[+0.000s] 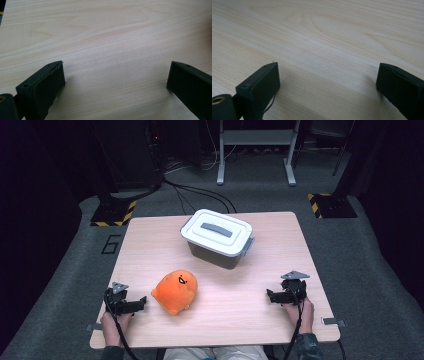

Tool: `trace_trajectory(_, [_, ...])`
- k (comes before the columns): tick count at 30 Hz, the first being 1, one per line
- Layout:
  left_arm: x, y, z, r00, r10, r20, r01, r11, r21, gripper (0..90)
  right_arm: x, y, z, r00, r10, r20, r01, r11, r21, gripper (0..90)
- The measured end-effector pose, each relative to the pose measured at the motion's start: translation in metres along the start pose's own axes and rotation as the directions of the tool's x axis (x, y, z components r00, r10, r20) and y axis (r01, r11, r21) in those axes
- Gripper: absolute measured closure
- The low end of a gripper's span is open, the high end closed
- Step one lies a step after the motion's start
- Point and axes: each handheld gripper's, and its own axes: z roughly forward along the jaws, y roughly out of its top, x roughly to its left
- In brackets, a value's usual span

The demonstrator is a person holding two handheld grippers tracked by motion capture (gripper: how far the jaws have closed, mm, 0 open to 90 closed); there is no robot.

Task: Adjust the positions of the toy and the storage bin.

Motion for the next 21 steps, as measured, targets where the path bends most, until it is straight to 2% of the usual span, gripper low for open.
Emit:
trace_trajectory(8, [0.0000,0.0001,-0.0001,1.0000,0.003,-0.001,-0.003,1.0000,0.000,1.3,-0.0001,0.0000,0.0001,1.0000,-0.007,-0.004,0.007,1.000,-0.002,4.5])
trace_trajectory(9, [0.0000,0.0000,-0.0001,1.0000,0.003,-0.001,-0.003,1.0000,0.000,1.3,-0.0006,-0.0002,-0.0002,0.9998,-0.020,-0.005,0.020,1.000,0.003,4.5])
trace_trajectory(17, [0.0000,0.0000,-0.0001,1.0000,0.002,-0.002,-0.002,1.0000,-0.001,1.3,0.0007,-0.0002,0.0003,0.9998,-0.016,-0.011,0.016,1.000,-0.002,4.4])
trace_trajectory(19, [0.0001,0.0000,-0.0001,1.0000,0.002,-0.001,-0.002,1.0000,0.000,1.4,0.0001,-0.0002,0.0004,0.9992,-0.034,-0.019,0.034,0.999,-0.001,3.5])
trace_trajectory(21, [0.0002,0.0001,-0.0004,1.0000,0.003,0.002,-0.003,1.0000,0.003,1.5,0.0011,0.0000,0.0007,0.9994,-0.027,-0.020,0.027,1.000,0.000,2.9])
